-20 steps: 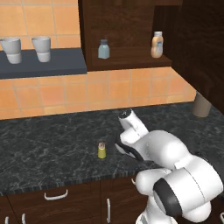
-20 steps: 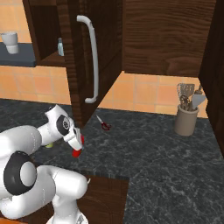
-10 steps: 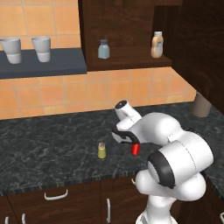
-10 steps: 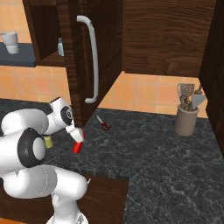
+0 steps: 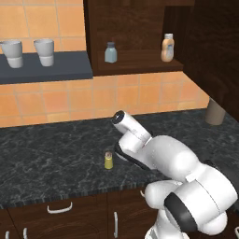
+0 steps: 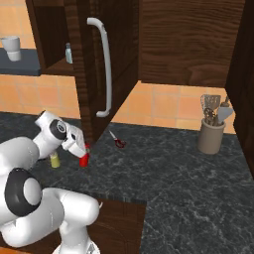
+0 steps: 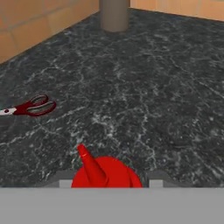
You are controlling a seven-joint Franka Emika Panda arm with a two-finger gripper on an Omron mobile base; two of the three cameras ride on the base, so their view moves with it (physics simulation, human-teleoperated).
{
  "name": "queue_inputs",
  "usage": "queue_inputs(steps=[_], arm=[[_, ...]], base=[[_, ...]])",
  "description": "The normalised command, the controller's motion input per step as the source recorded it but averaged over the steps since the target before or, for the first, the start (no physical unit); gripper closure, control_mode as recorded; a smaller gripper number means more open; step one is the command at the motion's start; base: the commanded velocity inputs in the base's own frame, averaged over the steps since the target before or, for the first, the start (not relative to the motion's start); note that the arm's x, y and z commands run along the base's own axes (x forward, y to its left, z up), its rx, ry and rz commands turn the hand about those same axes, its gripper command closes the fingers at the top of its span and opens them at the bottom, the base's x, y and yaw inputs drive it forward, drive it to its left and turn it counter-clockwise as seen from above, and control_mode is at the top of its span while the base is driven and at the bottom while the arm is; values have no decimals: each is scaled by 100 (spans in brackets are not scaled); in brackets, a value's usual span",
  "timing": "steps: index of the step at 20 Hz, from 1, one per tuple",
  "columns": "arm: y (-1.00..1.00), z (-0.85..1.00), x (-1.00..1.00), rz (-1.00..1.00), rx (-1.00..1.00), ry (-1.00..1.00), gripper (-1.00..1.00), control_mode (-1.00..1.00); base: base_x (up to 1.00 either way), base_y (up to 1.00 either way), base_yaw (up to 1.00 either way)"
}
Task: Put the shaker and condiment bottle from the counter next to their counterparts in the cabinet.
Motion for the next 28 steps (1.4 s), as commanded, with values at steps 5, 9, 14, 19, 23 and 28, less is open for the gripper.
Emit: queue_inputs(steps=[5, 9, 14, 19, 23, 28], arm=[[2, 43, -3, 21, -14, -10, 100, -100], [0, 47, 0, 21, -13, -5, 100, -100], [0, 52, 0, 18, -12, -3, 100, -100], [0, 67, 0, 12, -3, -1, 100, -100], [0, 72, 0, 8, 0, 0, 100, -100], [0, 58, 0, 6, 1, -1, 100, -100]], base=[[0, 0, 0], [0, 0, 0], [0, 0, 0], [0, 0, 0], [0, 0, 0], [0, 0, 0]])
